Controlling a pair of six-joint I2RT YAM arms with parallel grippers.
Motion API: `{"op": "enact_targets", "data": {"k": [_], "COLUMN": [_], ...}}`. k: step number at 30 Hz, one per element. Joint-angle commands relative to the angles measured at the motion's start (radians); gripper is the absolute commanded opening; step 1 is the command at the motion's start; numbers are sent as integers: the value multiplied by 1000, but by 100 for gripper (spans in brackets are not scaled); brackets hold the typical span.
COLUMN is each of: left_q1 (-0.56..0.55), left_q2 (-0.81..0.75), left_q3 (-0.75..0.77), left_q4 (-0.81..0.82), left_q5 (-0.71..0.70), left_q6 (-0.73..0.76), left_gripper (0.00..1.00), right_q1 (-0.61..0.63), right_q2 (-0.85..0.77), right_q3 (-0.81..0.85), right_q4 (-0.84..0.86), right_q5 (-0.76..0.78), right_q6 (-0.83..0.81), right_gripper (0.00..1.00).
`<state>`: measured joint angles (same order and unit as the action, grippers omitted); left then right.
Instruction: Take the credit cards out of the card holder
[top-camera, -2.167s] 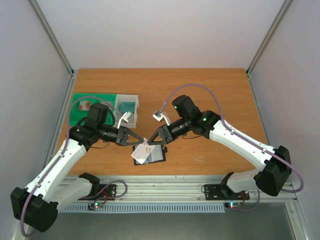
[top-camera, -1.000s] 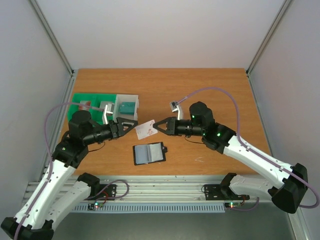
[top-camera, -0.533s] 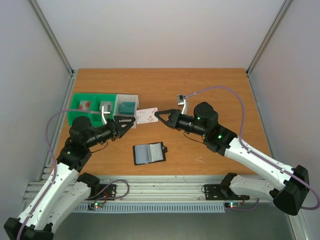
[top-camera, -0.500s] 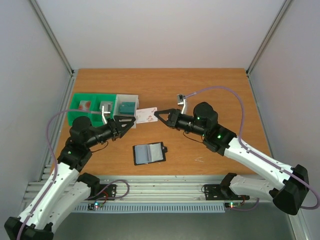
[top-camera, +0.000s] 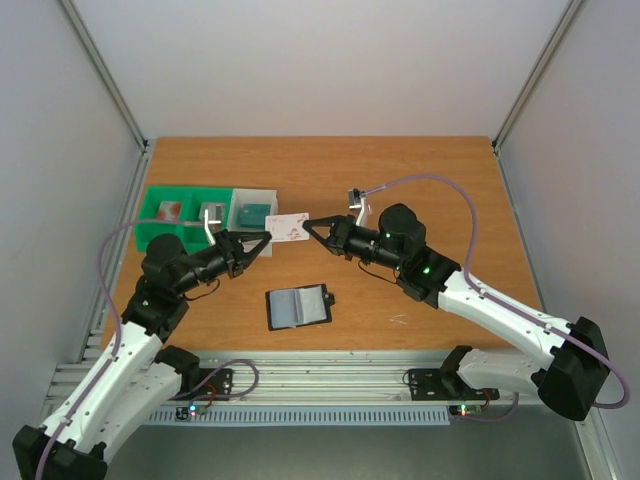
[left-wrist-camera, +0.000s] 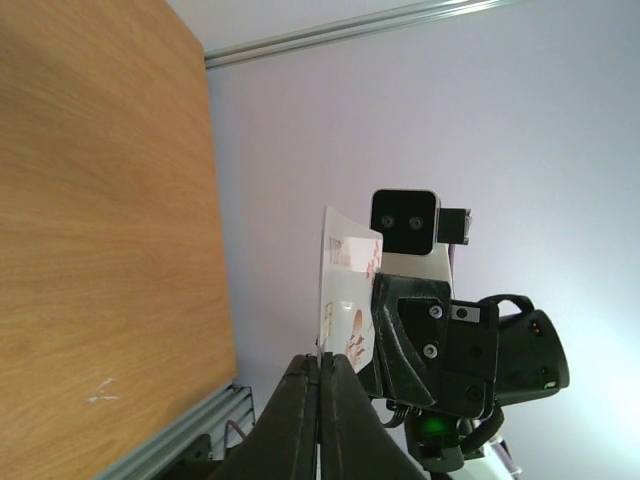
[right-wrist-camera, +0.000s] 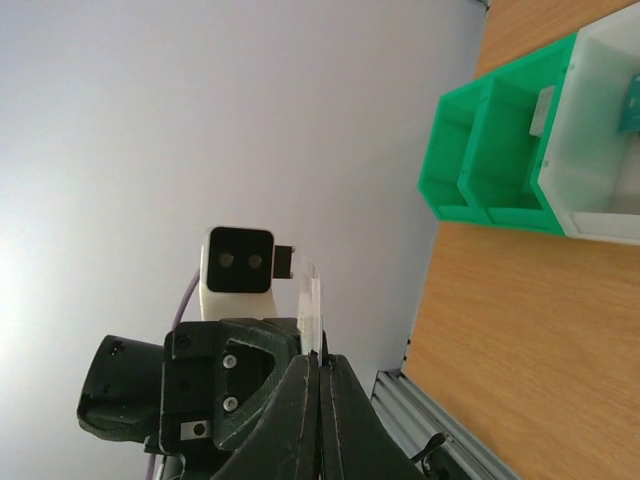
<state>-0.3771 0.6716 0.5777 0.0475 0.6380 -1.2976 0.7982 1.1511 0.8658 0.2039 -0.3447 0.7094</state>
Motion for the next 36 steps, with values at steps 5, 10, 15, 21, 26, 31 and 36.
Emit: {"op": "enact_targets", "data": {"k": [5, 10, 15, 21, 26, 31, 36], "left_q1": [-2, 2, 20, 99, 225, 301, 364], "left_q2": [27, 62, 109, 190, 277, 398, 505], "left_q3": [13, 52, 137, 267, 307, 429, 515], "left_q4": [58, -8, -152, -400, -491, -682, -808], "left_q5": [3, 20, 50, 92, 177, 147, 74], "left_q6": [39, 117, 246, 415, 531, 674, 811], "left_gripper": [0, 0, 0, 0, 0, 1, 0], "right_q1": [-1, -2, -2, -6, -9, -12, -14], "right_q2": [1, -33, -68, -89, -111, -142, -181], "right_q3": [-17, -47, -89, -80, -73, -69, -60], "right_q4": [16, -20, -70, -171, -233, -333, -394], "right_q5": [-15, -38, -99, -140, -156, -145, -146], "right_q6": [-10, -99, -154, -247, -278, -329, -370], "right_gripper": [12, 34, 69, 98, 99, 98, 98]}}
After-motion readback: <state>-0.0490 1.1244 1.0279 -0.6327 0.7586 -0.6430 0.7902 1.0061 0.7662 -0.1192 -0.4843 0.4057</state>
